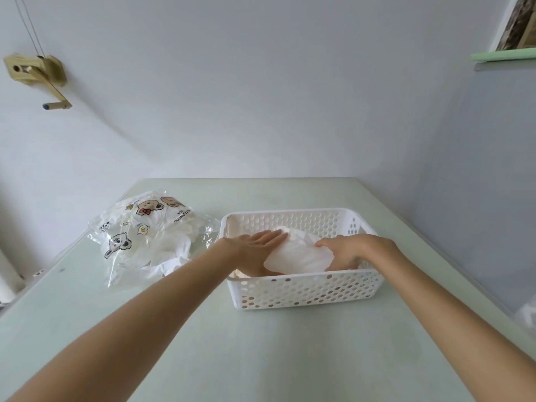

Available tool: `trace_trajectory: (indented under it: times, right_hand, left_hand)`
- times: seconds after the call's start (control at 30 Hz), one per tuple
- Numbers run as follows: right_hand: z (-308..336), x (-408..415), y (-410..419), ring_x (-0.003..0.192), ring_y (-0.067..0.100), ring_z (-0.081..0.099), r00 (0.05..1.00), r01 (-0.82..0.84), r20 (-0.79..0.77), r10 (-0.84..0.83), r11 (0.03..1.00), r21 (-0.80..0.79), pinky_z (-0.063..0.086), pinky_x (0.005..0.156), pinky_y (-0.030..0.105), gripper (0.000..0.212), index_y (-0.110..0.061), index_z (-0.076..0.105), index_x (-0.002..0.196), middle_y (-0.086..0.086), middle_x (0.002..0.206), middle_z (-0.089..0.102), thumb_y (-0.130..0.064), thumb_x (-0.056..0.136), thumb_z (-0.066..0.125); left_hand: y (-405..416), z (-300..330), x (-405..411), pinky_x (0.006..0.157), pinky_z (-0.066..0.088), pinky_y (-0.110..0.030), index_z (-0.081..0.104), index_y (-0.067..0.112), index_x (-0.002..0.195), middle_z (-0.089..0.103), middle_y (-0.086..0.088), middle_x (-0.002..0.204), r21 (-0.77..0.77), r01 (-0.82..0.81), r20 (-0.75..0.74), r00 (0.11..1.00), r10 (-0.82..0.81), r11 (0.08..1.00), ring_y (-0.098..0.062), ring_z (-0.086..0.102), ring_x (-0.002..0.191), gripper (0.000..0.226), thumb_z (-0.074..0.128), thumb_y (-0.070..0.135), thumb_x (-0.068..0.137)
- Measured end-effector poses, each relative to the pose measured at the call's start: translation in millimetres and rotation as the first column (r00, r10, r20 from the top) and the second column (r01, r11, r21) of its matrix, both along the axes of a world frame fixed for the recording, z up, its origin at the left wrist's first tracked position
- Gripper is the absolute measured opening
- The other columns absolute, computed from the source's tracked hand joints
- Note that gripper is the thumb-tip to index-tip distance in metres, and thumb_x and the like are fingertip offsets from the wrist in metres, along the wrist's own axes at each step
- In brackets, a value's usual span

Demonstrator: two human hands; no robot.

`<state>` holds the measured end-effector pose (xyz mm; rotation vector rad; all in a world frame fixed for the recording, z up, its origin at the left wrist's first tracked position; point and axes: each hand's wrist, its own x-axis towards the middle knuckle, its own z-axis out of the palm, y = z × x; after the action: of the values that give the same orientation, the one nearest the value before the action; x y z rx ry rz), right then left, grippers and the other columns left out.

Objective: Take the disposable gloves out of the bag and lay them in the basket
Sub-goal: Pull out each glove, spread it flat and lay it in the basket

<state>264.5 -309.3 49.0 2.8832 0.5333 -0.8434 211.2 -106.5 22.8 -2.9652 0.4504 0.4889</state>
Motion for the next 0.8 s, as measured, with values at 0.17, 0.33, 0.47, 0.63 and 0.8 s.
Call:
trace_trajectory:
  times: [0.17, 0.33, 0.47, 0.63, 0.8]
  right_hand:
    - [-2.2, 0.6, 5.4, 0.119, 0.027, 0.053, 0.999, -0.049, 0.002, 0.049, 0.993, -0.104, 0.046, 0.101, 0.042, 0.089, -0.036, 0.007, 0.152, 0.005, 0.153, 0.029, -0.037, 0.086, 0.067]
    - [16.5, -3.3, -12.6, 0.078, 0.014, 0.058, 0.996, -0.016, 0.089, 0.004, 0.991, 0.136, 0.052, 0.076, 0.027, 0.08, -0.032, 0.03, 0.146, 0.001, 0.14, 0.044, -0.028, 0.08, 0.075]
    - [19.1, -10.0, -26.6, 0.077, 0.013, 0.053, 0.959, -0.041, 0.281, -0.037, 0.962, 0.269, 0.04, 0.059, 0.022, 0.049, -0.029, 0.055, 0.119, -0.004, 0.11, 0.051, -0.015, 0.077, 0.076]
    - [-0.3, -9.2, -24.8, 0.09, 0.018, 0.054, 0.978, -0.009, 0.205, -0.036, 0.977, 0.215, 0.045, 0.077, 0.028, 0.035, -0.023, 0.064, 0.11, 0.001, 0.104, 0.05, -0.001, 0.083, 0.057]
    - [20.0, -12.4, -30.6, 0.079, 0.01, 0.055, 0.974, -0.045, 0.222, -0.034, 0.939, 0.34, 0.04, 0.062, 0.019, 0.027, -0.026, 0.064, 0.105, -0.005, 0.098, 0.058, -0.01, 0.084, 0.067]
  left_hand:
    - [-6.7, 2.2, -1.7, 0.12, 0.004, -0.043, -0.013, 0.024, 0.152, -0.014, 0.006, 0.16, 0.066, -0.044, -0.061, 0.997, 0.048, 0.997, -0.015, -0.012, 0.147, 0.085, 0.039, 0.058, 0.094]
    - [3.5, 39.7, -15.0, 0.118, 0.016, -0.042, 0.015, 0.026, 0.152, 0.02, 0.004, 0.158, -0.167, -0.145, 0.023, 0.988, 0.151, 0.975, -0.018, 0.012, 0.147, 0.082, 0.046, 0.066, 0.087]
    - [22.6, 60.6, -34.5, 0.09, 0.04, -0.028, 0.063, 0.028, 0.113, 0.063, 0.011, 0.116, -0.107, -0.131, 0.056, 0.989, 0.137, 0.986, -0.011, 0.055, 0.109, 0.029, 0.065, 0.042, 0.087]
    - [12.8, 43.8, -37.7, 0.092, 0.027, -0.029, 0.069, 0.028, 0.1, 0.068, 0.013, 0.105, 0.141, -0.027, 0.146, 0.989, 0.006, 0.99, -0.008, 0.059, 0.099, 0.023, 0.064, 0.045, 0.085]
    - [10.9, 52.1, -41.1, 0.082, 0.033, -0.024, 0.071, 0.027, 0.093, 0.067, 0.016, 0.091, -0.049, -0.012, 0.227, 0.974, 0.022, 0.999, -0.007, 0.062, 0.096, 0.015, 0.065, 0.039, 0.086]
